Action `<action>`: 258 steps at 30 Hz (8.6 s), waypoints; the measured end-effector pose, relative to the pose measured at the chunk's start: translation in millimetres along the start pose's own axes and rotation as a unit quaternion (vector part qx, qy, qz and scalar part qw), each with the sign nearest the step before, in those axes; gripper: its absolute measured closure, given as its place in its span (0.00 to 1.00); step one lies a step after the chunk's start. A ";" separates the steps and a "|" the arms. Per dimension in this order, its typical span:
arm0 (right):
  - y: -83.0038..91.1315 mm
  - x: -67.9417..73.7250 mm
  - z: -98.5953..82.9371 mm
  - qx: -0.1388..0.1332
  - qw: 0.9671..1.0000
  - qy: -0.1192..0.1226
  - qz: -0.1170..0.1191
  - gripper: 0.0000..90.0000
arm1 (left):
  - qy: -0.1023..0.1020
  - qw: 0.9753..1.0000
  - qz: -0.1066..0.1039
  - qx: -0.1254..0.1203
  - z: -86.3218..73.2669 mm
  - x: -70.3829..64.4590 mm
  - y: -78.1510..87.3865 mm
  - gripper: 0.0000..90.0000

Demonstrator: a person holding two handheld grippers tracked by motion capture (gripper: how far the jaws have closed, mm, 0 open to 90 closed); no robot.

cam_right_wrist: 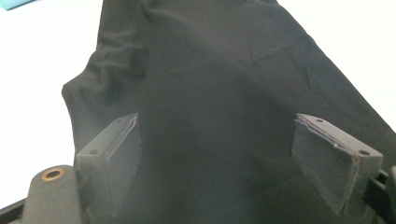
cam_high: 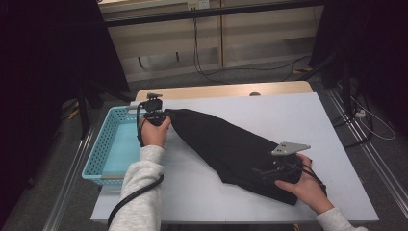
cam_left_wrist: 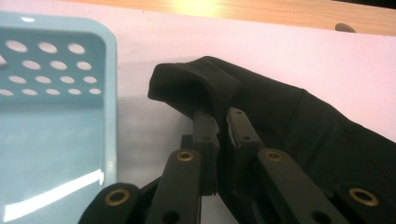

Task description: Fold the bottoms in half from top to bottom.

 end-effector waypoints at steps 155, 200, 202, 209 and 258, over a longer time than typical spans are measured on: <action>-68.1 -55.5 54.3 0.023 0.998 -0.037 -0.053 0.94 | -0.168 0.975 -0.145 0.003 -74.7 -114.6 -9.5 0.19; -18.1 -56.5 25.8 0.007 0.996 -0.079 -0.027 0.94 | -0.180 0.973 -0.144 0.005 -73.7 -109.6 -2.6 0.12; -16.9 -56.6 25.5 0.007 0.997 -0.077 -0.027 0.94 | -0.182 0.973 -0.144 0.007 -74.1 -110.1 -3.1 0.12; -11.2 -57.1 25.2 0.005 0.997 -0.077 -0.029 0.94 | -0.186 0.972 -0.146 0.010 -75.6 -111.7 -4.2 0.12; -26.5 -50.2 31.7 0.017 0.999 -0.030 -0.035 0.70 | -0.180 0.972 -0.153 0.011 -76.9 -114.0 -6.1 0.12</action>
Point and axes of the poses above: each handheld gripper's, and its own axes: y roughly backward along the jaws, z roughly out of its top, x roughly to its left, the point moved 9 cm from there along -y, roughly forward along the jaws, and after that the axes turned 10 degrees about -y, right-handed, at the moved point
